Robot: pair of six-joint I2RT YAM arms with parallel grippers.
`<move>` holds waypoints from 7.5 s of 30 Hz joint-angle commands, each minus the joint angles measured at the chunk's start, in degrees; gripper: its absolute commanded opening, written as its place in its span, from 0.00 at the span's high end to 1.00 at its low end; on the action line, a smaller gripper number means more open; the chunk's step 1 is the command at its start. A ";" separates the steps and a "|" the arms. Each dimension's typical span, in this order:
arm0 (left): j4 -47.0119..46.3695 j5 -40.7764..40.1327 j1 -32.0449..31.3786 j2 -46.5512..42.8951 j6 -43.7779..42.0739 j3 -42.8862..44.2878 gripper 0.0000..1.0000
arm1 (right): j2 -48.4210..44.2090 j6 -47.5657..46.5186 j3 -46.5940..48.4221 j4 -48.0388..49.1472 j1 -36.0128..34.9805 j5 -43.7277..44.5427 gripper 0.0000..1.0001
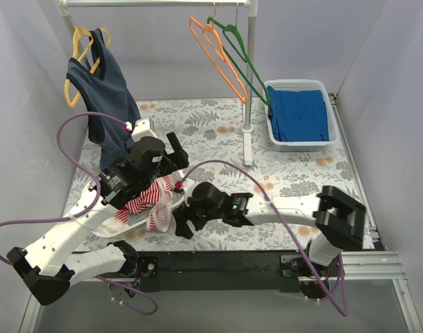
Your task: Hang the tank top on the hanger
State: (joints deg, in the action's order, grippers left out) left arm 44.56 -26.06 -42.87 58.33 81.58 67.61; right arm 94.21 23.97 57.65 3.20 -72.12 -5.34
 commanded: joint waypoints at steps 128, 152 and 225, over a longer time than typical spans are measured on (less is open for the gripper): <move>-11.61 23.69 4.29 3.75 0.07 -21.54 0.18 | -36.83 15.76 -35.41 -3.73 15.95 18.35 0.22; -12.12 21.67 -0.98 0.12 6.65 -32.37 0.36 | -45.52 11.36 -27.94 -17.70 17.10 36.38 0.99; -19.85 -1.22 -8.02 7.17 -6.45 -1.31 1.00 | -46.39 -3.33 -5.67 -20.60 17.19 36.55 0.96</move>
State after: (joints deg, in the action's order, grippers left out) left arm 20.38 -40.88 -55.90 68.36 59.66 79.22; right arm 52.49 9.74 63.42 -17.23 -55.13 33.74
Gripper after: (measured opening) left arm 0.021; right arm 0.035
